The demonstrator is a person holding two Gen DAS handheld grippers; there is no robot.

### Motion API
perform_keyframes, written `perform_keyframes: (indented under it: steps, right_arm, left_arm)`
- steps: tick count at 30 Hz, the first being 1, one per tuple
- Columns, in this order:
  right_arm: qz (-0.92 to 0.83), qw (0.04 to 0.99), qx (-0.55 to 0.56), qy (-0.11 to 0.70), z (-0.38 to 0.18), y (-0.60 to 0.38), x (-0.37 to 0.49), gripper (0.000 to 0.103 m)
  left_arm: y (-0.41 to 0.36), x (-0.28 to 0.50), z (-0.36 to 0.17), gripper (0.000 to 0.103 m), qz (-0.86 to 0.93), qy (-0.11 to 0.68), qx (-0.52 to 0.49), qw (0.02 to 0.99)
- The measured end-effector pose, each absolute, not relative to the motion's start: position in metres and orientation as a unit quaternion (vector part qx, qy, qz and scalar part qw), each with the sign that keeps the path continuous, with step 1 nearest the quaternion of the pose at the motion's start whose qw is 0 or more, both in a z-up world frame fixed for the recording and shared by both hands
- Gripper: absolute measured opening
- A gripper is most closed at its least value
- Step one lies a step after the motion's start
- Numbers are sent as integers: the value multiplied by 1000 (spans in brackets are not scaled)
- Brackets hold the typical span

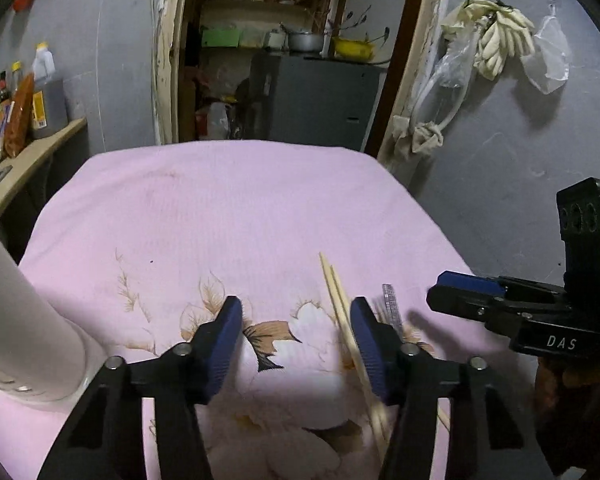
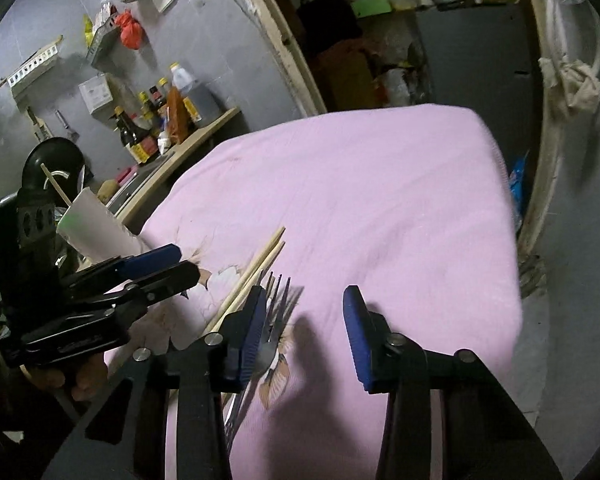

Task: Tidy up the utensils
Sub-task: 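Close the right tool on the steel fork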

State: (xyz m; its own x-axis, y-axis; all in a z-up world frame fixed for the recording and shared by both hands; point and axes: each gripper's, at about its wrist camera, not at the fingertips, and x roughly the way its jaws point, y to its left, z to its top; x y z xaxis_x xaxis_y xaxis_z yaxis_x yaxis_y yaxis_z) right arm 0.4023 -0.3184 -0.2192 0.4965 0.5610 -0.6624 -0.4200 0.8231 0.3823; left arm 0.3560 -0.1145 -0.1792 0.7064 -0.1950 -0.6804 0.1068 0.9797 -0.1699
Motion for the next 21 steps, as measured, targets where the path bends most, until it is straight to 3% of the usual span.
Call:
perform_keyframes:
  steps: [9,14,21]
  right_arm:
    - [320,834,89,441,-233,-295,419,34]
    - [332,825,92,449,-234,-283,431,25]
    - [356,808,111,457,-238,-284,439,25]
  left_arm:
    - [-109,363,-186,49,-69,386,-69,917]
    - [-102,366,-187,49,-62,389,-85,915]
    - [-101,370,-190,44,-65,398,-86,911]
